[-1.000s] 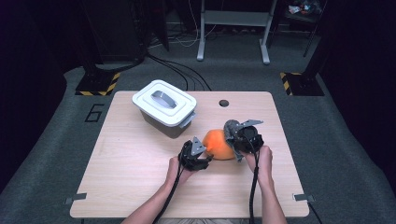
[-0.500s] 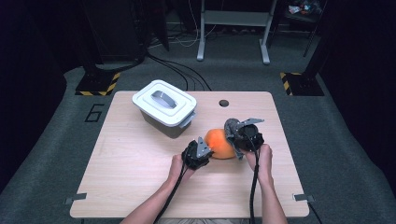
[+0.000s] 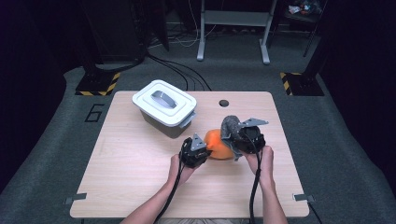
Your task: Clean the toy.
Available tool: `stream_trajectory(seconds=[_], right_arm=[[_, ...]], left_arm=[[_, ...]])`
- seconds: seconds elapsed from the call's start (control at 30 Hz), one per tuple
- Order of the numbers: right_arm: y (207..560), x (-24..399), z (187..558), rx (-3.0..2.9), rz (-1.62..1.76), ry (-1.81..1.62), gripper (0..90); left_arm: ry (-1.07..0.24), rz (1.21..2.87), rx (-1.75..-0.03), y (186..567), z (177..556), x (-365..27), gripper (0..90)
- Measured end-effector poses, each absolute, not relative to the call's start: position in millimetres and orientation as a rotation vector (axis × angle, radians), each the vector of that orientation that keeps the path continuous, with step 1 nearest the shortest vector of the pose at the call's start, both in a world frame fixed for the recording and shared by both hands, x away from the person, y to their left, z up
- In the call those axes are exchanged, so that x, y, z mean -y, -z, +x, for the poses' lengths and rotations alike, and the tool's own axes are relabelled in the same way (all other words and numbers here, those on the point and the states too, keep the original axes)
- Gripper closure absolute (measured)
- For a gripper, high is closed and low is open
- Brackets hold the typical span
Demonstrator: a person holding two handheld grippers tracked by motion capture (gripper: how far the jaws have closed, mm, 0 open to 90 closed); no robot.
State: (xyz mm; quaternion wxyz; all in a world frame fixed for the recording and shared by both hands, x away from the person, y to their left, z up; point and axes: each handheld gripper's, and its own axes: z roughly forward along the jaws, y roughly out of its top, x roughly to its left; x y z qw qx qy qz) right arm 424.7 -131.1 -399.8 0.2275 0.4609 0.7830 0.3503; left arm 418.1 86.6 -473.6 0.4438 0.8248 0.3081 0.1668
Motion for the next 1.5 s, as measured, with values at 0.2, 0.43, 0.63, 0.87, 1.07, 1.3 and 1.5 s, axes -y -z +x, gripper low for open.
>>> stream_trajectory(seconds=[0.2, 0.43, 0.63, 0.87, 1.07, 1.3, 1.5], right_arm=[[393.8, 106.9, 415.9, -2.223, 1.190, -1.001, 67.0], [406.1, 92.0, 418.7, -2.222, 1.161, -0.928, 67.0], [409.2, 99.5, 420.3, -2.198, 1.181, -0.920, 66.9], [414.4, 114.8, 420.0, -2.172, 1.240, -0.911, 66.9], [419.3, 124.4, 420.0, -2.160, 1.273, -0.909, 66.9], [426.8, 136.8, 422.4, -2.150, 1.325, -0.902, 66.8], [433.3, 145.5, 425.9, -2.137, 1.372, -0.890, 66.8]], left_arm=[[-0.368, 2.026, -0.774, 469.6, 414.5, -87.8, 78.6], [-0.380, 2.038, -0.808, 473.3, 418.3, -87.6, 78.6], [-0.374, 2.021, -0.829, 475.3, 420.8, -87.5, 78.6], [-0.374, 2.020, -0.829, 475.5, 421.9, -88.0, 78.6], [-0.367, 2.014, -0.834, 475.8, 421.9, -88.2, 78.5], [-0.366, 2.010, -0.835, 476.7, 422.4, -89.5, 78.4], [-0.360, 2.010, -0.839, 477.7, 423.5, -91.6, 78.4]])
